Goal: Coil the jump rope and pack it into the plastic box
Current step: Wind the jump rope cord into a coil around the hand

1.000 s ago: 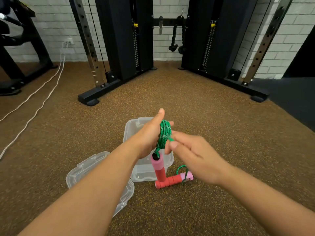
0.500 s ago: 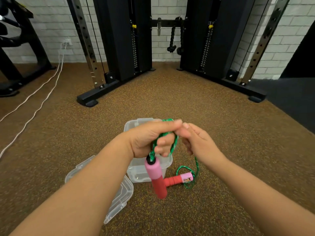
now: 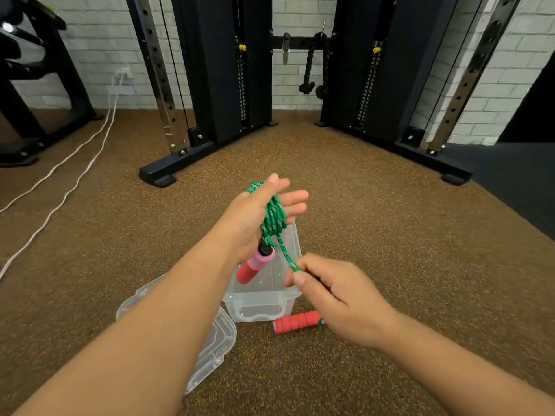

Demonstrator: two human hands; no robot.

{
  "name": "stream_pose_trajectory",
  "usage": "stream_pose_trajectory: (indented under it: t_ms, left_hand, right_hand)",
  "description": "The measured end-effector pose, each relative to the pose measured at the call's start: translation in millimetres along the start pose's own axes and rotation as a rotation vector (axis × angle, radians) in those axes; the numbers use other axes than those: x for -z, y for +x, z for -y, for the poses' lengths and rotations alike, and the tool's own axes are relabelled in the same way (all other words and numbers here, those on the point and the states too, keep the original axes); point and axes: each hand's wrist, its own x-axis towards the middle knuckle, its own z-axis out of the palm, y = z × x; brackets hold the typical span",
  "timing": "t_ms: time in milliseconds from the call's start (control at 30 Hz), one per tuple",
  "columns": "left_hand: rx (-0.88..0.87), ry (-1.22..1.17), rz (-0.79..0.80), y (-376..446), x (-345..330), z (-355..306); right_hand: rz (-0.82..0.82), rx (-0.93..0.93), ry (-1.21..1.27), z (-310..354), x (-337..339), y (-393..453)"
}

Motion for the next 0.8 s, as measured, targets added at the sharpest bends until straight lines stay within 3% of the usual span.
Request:
stream_pose_trajectory:
  t_ms: [100,233,367,600,733,800]
  left_hand:
    - [0.071,0.133,0.039,-3,-7,2]
    - [0.201,0.215,0.095,-6,-8,3]
    - [0.287,0.218,0.300,-14,-9,0]
    - [0.447,0.236,0.571,-18,-11,-1]
    - [0.433,0.265,0.688,-23,-12,-1]
    - [0.405,0.211,0.693,-26,-15,-1]
  right_hand:
    - [-0.032,0.104,-0.030,16,19,10]
    - [-0.155,0.096,0.123,20,36,21]
    - [-0.210,0.051,0.314,20,49,26]
    - [-0.263,-0.085,0.334,8,51,30]
    - [-0.305,-0.151,0.245,-13,45,33]
    - [-0.322,-0.211,0.368,-24,37,34]
